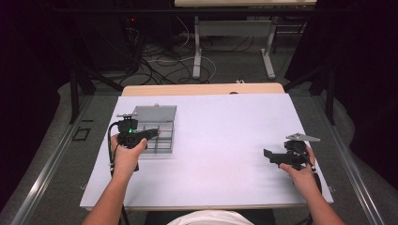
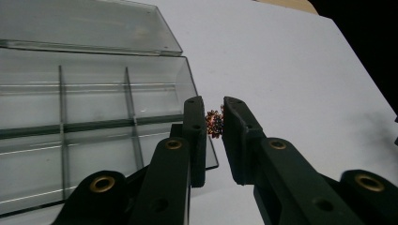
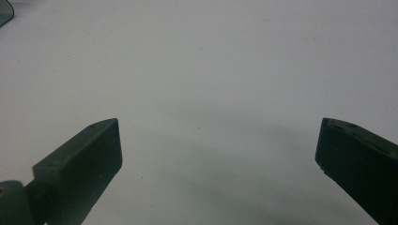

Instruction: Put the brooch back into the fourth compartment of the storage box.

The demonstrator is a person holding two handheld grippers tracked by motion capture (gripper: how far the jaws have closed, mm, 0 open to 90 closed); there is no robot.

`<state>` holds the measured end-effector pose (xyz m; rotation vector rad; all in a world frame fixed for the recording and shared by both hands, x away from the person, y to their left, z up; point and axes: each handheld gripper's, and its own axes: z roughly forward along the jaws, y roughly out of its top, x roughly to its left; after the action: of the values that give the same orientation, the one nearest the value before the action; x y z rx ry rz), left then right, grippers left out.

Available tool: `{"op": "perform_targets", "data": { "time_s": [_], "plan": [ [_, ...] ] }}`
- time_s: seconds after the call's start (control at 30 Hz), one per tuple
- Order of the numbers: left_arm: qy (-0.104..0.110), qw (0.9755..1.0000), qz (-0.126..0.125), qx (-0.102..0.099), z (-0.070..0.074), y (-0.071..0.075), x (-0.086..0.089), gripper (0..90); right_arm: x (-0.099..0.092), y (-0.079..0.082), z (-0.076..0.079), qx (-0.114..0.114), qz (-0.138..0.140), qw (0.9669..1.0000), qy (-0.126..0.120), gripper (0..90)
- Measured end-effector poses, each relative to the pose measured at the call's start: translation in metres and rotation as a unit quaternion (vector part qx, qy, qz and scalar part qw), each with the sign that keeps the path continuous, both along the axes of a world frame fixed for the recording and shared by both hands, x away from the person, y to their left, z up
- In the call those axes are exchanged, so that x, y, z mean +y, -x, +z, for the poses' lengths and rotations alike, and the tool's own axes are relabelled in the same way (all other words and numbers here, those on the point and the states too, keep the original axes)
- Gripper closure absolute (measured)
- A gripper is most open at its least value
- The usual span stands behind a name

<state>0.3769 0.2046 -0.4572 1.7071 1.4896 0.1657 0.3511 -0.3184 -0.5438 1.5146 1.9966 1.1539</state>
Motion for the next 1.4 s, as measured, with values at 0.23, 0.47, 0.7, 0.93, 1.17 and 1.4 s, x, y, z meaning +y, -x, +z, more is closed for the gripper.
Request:
{"op": "perform_targets", "data": {
  "time_s": [0.23, 0.47, 0.7, 0.93, 1.17, 1.4],
  "plan": [
    [0.0, 0.9999, 0.016, 0.006, -0.002, 0.003, 0.022, 80.1, 0.0, 0.0, 0.0, -0.001, -0.002, 1.0, 0.0, 0.6],
    [-0.005, 0.9994, 0.035, 0.004, -0.005, 0.005, 0.039, 80.1, 0.0, 0.0, 0.0, -0.001, 0.001, 1.0, 0.001, 0.6],
    [-0.007, 0.9986, 0.05, 0.012, -0.012, 0.006, 0.057, 80.1, 0.0, 0.0, 0.0, 0.0, 0.001, 1.0, 0.002, 0.5],
    [-0.003, 0.9976, 0.067, 0.018, -0.02, 0.005, 0.07, 80.1, 0.0, 0.0, 0.0, -0.001, 0.0, 1.0, 0.002, 0.6],
    [-0.009, 0.9969, 0.075, 0.021, -0.026, 0.003, 0.076, 80.1, 0.0, 0.0, 0.0, -0.002, -0.001, 1.0, 0.003, 0.6],
    [-0.016, 0.9956, 0.089, 0.024, -0.03, 0.0, 0.082, 80.1, 0.0, 0.0, 0.0, -0.002, -0.001, 1.0, 0.003, 0.5]
  ]
}}
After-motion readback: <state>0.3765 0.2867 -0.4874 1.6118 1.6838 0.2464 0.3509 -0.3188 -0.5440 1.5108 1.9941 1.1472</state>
